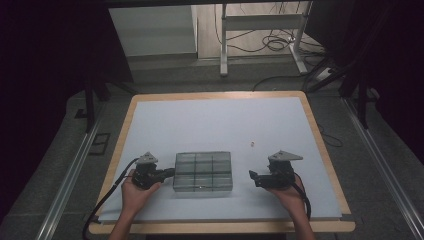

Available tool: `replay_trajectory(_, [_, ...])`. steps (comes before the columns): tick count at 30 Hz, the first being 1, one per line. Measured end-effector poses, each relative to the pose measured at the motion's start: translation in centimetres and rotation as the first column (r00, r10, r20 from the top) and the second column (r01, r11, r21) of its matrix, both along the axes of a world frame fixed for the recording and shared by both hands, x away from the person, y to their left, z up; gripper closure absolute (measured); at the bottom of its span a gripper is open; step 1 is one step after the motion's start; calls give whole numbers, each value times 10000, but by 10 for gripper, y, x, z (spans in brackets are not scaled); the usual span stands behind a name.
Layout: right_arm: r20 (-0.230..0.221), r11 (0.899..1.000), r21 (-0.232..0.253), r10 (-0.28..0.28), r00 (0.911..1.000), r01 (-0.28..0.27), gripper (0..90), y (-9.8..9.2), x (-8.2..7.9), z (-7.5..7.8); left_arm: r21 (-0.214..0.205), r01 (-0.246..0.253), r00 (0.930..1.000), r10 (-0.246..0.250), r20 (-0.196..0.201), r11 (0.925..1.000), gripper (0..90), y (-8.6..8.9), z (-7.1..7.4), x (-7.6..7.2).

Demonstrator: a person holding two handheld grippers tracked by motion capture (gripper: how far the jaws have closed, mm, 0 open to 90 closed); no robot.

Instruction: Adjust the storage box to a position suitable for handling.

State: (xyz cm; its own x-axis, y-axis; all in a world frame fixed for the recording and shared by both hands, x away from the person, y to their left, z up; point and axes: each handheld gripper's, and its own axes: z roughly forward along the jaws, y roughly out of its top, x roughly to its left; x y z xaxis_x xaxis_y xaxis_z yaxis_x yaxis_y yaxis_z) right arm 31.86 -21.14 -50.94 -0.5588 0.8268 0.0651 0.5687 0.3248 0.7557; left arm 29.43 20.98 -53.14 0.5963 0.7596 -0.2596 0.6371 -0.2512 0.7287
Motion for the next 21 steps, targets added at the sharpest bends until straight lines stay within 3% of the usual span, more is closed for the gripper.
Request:
replay_trajectory(13, [5,10000,-15,12,10000,-12,105,0,0,0,-181,65,9999,-63,95,9998,900,2,1,-2])
replay_trajectory(21, [125,9999,61,-126,9998,125,105,-3,0,1,-163,6,9988,2,487,9999,900,13,12,-15])
